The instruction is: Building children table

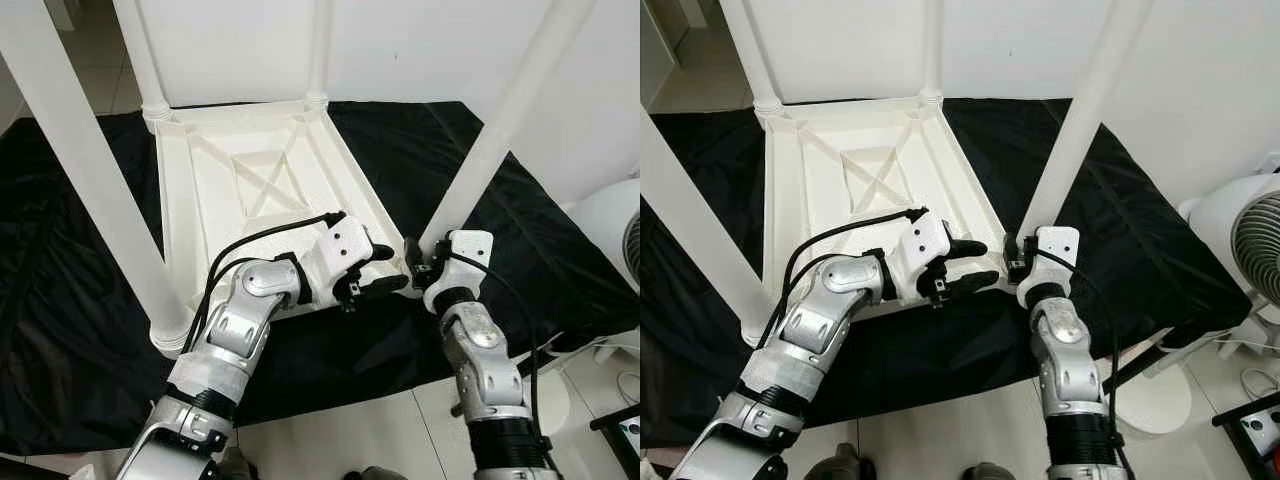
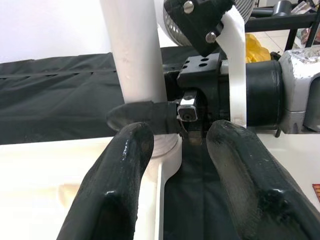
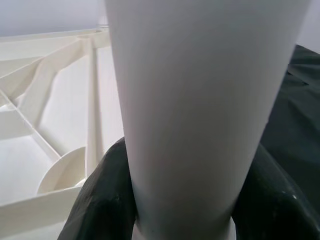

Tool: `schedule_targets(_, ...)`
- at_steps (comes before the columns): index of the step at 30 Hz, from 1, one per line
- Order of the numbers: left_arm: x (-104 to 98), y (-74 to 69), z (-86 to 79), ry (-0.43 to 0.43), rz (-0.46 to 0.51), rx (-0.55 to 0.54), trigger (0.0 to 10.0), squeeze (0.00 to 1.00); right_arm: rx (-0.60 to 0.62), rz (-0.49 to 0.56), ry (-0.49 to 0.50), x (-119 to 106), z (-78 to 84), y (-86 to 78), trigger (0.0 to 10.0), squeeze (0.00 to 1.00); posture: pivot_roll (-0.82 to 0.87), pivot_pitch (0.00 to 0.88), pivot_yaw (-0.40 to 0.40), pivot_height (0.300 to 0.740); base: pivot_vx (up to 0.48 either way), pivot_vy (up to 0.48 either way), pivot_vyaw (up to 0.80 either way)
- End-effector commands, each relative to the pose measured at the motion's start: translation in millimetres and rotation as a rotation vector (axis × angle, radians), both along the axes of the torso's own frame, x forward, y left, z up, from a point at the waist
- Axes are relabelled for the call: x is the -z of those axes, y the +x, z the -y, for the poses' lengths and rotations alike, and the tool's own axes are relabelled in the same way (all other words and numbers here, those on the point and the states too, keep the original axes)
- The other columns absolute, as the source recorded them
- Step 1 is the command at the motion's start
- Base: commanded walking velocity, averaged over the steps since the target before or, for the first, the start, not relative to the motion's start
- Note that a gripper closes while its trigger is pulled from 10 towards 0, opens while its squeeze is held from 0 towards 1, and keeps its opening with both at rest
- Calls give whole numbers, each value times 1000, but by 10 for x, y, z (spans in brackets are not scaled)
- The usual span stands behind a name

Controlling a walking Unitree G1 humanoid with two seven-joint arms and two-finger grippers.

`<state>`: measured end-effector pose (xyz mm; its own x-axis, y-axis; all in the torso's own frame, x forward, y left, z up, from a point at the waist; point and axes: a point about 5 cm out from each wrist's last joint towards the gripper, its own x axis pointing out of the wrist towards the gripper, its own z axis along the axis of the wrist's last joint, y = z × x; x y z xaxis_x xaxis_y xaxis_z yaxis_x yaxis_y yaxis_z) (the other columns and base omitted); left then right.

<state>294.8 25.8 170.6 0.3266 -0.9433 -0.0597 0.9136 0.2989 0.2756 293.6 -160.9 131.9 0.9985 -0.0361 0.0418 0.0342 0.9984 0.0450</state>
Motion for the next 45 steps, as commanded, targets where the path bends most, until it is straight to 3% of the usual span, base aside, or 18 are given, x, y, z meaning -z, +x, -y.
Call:
schedule_targets(1, 13, 29, -24, -11, 14, -89, 10000, 0, 105, 1, 25, -7, 102, -37, 10000, 0, 5, 17, -39, 740, 0, 0, 0)
schedule_targets(3, 56, 10, -55, -2, 16, -90, 10000, 0, 236, 3, 64, -3, -12, -117, 10000, 0, 7, 13, -41, 740, 0, 0, 0)
schedule_targets(7, 151, -2, -55, 21, 4, -92, 10000, 0, 214, 4, 97, -27, -182, -129, 10000, 0, 4, 9, -38, 740, 0, 0, 0)
schedule_targets(15, 185, 8, -38, 27, 2, -92, 10000, 0, 221, 8, 85, -67, -130, -138, 10000, 0, 6, 3, -46, 740, 0, 0, 0)
schedule_targets(16, 181, 8, -36, 25, 3, -92, 10000, 0, 223, 14, 85, -75, -115, -142, 10000, 922, 6, 0, -46, 740, 0, 0, 0)
schedule_targets(19, 178, 6, -34, 23, 4, -91, 10000, 0, 223, 18, 86, -81, -109, -145, 10000, 922, 6, 0, -46, 740, 0, 0, 0)
schedule_targets(20, 177, -1, -27, 21, 5, -87, 10000, 0, 205, 40, 91, -107, -105, -163, 10000, 1000, 2, 0, -48, 740, 0, 0, 0)
schedule_targets(30, 174, -12, -10, 17, 17, -83, 10000, 0, 118, 38, 57, -38, -34, -296, 10000, 1000, -2, 0, -53, 740, 0, 0, 0)
schedule_targets(31, 168, -10, -7, 16, 21, -84, 10000, 0, 27, 30, 24, 27, 0, -354, 10000, 0, -3, 0, -50, 740, 0, 0, 0)
schedule_targets(36, 153, 3, 0, 14, 26, -85, 10000, 0, -111, 24, -47, 91, 117, -378, 10000, 0, -10, 4, -38, 740, 0, 0, 0)
schedule_targets(38, 153, 3, 0, 14, 26, -85, 10000, 0, -111, 24, -47, 91, 117, -378, 10000, 0, -10, 4, -38, 740, 0, 0, 0)
schedule_targets(39, 138, 20, 6, 13, 28, -84, 10000, 0, -172, 37, -90, 65, 237, -297, 10000, 0, -16, 6, -26, 740, 0, 0, 0)
schedule_targets(45, 120, 35, 24, 12, 33, -75, 10000, 0, -283, 53, -175, -10, 305, -37, 10000, 0, -22, 4, -12, 740, 0, 0, 0)
